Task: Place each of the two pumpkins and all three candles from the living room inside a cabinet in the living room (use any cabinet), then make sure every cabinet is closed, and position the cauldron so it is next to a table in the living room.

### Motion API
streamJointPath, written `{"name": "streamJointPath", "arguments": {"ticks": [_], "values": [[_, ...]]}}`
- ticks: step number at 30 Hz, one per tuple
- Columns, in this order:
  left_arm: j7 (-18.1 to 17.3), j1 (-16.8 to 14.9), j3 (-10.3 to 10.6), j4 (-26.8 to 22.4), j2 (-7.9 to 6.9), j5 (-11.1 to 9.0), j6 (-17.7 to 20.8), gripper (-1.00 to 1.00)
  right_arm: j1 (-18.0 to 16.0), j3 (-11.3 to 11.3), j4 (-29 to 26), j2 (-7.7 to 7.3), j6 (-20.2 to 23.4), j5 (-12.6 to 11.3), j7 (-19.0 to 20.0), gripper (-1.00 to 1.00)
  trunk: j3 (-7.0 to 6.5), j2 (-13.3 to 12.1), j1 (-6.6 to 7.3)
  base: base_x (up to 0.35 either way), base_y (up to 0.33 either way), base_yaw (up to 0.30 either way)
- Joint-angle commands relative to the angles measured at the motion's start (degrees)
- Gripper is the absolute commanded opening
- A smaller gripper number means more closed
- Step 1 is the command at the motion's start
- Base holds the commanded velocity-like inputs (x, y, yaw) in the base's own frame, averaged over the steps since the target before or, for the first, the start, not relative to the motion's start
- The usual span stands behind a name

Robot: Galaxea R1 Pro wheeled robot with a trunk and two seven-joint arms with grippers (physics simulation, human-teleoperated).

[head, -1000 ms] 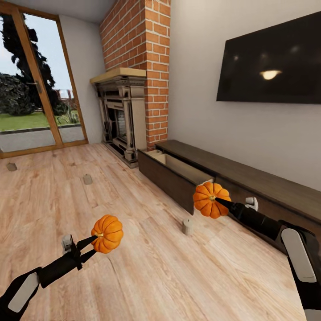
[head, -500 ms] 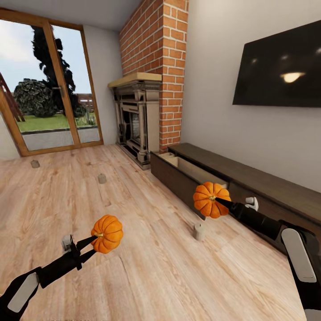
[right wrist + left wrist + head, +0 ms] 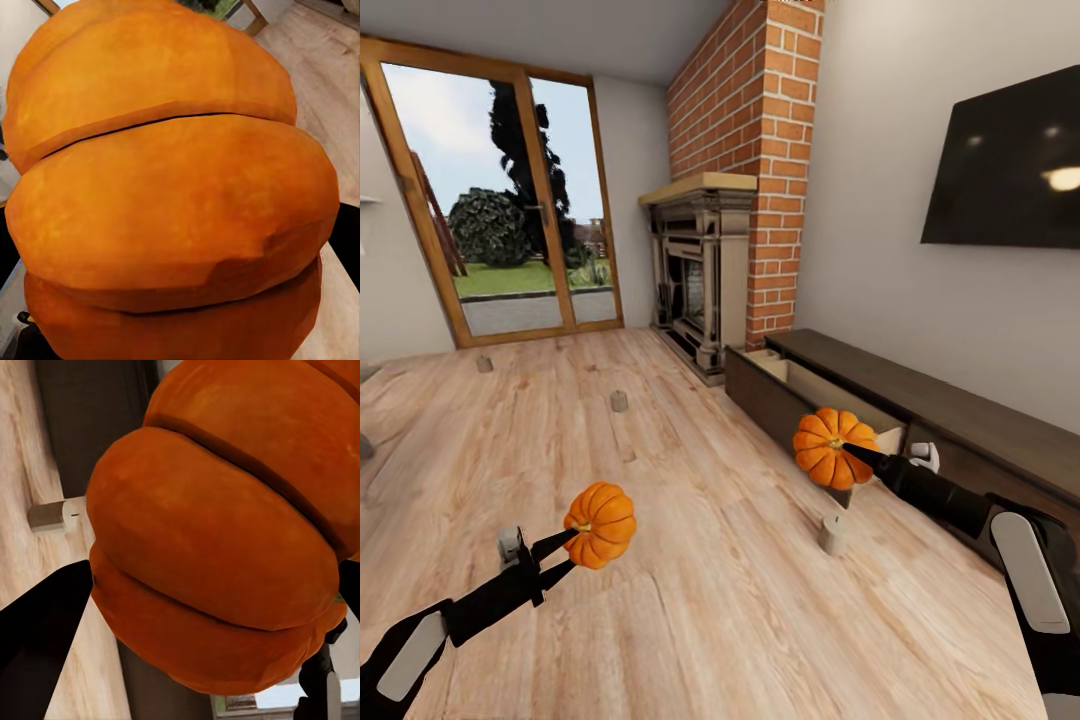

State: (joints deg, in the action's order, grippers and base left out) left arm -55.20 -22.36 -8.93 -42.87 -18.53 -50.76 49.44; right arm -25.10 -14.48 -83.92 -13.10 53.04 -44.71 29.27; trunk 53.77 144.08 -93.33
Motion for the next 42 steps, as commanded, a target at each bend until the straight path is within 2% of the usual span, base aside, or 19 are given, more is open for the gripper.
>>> {"name": "streamJointPath", "arguments": {"ticks": [1, 9, 21, 27, 42], "values": [[-0.1, 0.0, -0.1, 0.0, 0.01, -0.2, 0.3, -1.0, 0.0, -0.1, 0.0, 0.0, 0.3, 0.1, 0.3, -1.0, -0.02, 0.0, 0.0, 0.114, 0.0, 0.204], [-0.1, 0.0, -0.1, 0.2, 0.01, -0.2, 0.3, -1.0, 0.0, 0.0, 0.0, 0.0, 0.3, 0.1, 0.3, -1.0, -0.59, 0.0, 0.0, 0.274, 0.0, 0.192], [-0.2, 0.0, -0.1, 0.3, 0.07, -0.2, 0.3, -1.0, 0.0, 0.0, -0.1, 0.02, 0.3, 0.2, 0.2, -1.0, -0.44, 0.0, 0.0, 0.327, 0.016, 0.021], [-0.1, 0.0, -0.1, 0.4, 0.07, -0.2, 0.3, -1.0, 0.0, 0.1, 0.0, 0.05, 0.3, 0.2, -1.0, -1.0, -0.15, 0.0, 0.0, 0.289, 0.153, 0.135], [-0.1, -0.1, -0.1, 0.4, 0.07, -0.2, 0.3, -1.0, 0.0, 0.1, 0.0, 0.02, 0.3, 0.2, -1.0, -1.0, 0.48, 0.0, 0.0, 0.279, 0.185, 0.233]]}}
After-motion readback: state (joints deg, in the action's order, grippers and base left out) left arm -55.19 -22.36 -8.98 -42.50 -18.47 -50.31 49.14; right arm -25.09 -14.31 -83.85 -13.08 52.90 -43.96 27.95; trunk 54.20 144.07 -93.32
